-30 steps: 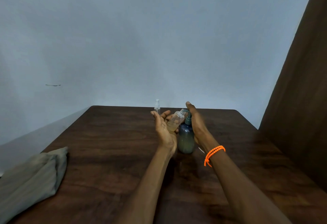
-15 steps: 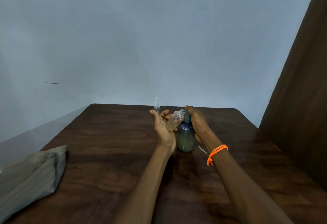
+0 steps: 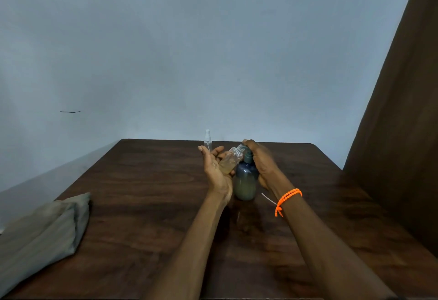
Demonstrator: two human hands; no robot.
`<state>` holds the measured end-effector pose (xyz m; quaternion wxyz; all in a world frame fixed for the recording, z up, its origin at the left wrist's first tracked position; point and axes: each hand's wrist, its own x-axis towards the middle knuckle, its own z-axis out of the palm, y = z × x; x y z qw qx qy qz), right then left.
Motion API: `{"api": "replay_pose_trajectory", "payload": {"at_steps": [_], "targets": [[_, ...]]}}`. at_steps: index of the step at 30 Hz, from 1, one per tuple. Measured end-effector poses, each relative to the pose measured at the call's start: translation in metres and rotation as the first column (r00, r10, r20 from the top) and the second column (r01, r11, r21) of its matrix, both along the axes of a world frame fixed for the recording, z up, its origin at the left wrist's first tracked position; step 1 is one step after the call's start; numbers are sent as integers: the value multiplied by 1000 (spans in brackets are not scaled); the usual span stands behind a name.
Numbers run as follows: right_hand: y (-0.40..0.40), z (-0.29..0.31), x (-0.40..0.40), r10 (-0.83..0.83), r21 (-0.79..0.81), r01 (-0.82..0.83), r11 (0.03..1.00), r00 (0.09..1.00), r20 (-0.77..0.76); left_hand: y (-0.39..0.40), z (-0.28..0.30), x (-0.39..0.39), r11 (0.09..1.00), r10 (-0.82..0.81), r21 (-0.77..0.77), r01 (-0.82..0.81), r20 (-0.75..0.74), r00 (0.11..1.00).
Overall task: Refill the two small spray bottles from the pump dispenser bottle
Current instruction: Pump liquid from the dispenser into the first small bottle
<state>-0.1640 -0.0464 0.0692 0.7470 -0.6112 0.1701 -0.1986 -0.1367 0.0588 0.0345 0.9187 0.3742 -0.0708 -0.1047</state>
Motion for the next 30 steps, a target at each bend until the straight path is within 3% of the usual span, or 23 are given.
{"api": "replay_pose_trajectory", "payload": {"at_steps": [5, 10, 20, 24, 30], "targets": [[2, 4, -1, 58, 57, -56, 997, 998, -34, 0, 5, 1, 1000, 9, 2, -9, 1, 1000], [3, 13, 0, -22, -68, 18, 998, 997, -70, 4, 2, 5, 1000, 21, 22, -21, -3, 1000], [-9, 67, 6, -31, -384, -51, 922, 978, -205, 14, 0, 6, 998, 53, 34, -50, -98, 994], [-5, 61, 15, -31, -369, -88, 925, 952, -304, 13, 10, 3, 998, 42, 56, -40, -49, 998], [-10, 58, 18, -75, -397, -68, 915, 940, -333, 3, 15, 6, 998, 11, 62, -11, -5, 1000]]}}
